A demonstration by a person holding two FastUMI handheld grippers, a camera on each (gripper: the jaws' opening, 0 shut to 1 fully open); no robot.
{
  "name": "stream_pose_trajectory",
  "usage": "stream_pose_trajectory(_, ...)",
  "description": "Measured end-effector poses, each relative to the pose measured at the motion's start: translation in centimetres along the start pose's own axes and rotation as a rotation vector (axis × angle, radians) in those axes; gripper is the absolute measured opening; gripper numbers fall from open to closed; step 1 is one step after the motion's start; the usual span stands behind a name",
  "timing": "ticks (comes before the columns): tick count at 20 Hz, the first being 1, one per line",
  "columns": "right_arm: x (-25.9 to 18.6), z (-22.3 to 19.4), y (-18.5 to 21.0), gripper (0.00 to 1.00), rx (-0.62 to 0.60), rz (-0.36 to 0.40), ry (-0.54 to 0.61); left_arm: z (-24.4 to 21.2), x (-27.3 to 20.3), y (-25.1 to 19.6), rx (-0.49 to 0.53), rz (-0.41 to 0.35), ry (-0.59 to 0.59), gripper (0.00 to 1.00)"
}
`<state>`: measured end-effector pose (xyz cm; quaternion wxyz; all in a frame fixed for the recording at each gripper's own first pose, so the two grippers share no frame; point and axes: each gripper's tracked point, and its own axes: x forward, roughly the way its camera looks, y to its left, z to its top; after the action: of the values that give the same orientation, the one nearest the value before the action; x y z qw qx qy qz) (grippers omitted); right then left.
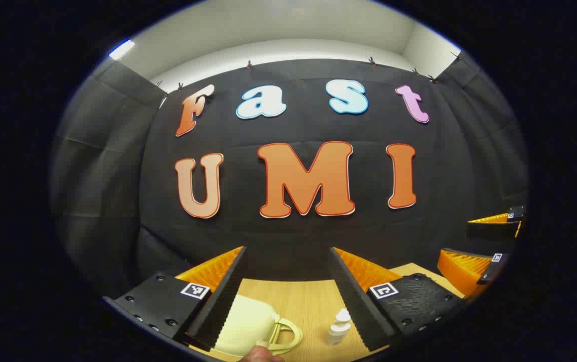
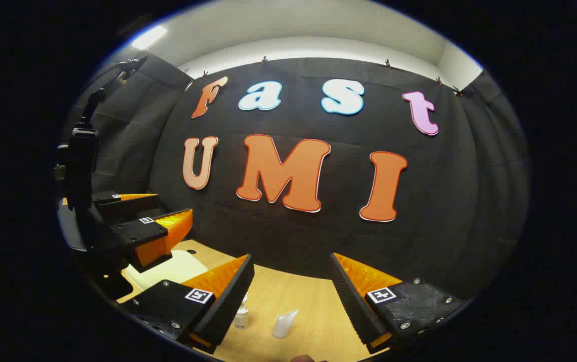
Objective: First open the suitcase, pack the skin care products into it, and then close the suitcase.
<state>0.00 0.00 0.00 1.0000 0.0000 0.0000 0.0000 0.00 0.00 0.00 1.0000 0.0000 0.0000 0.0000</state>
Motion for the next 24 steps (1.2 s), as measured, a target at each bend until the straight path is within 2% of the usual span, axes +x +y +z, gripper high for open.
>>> stream_pose_trajectory(6,1.5,0.2,0.4,0.96,0.001,-0.015,0.003,0.1,1.2,0.5,0.039,-0.007,-0.023,0.99)
stream_pose_trajectory(10,2.4,0.4,1.0,0.96,0.010,-0.069,0.013,0.3,2.3,2.3,0.044,-0.026,-0.026,0.99)
stream_pose_trajectory(17,3.6,0.9,3.2,0.96,0.019,-0.095,0.015,-0.7,4.1,5.1,0.076,-0.036,-0.016,1.00)
stream_pose_trajectory(24,4.5,1.0,2.3,0.96,0.025,-0.141,0.011,-2.3,4.8,5.0,0.144,-0.092,0.001,1.00)
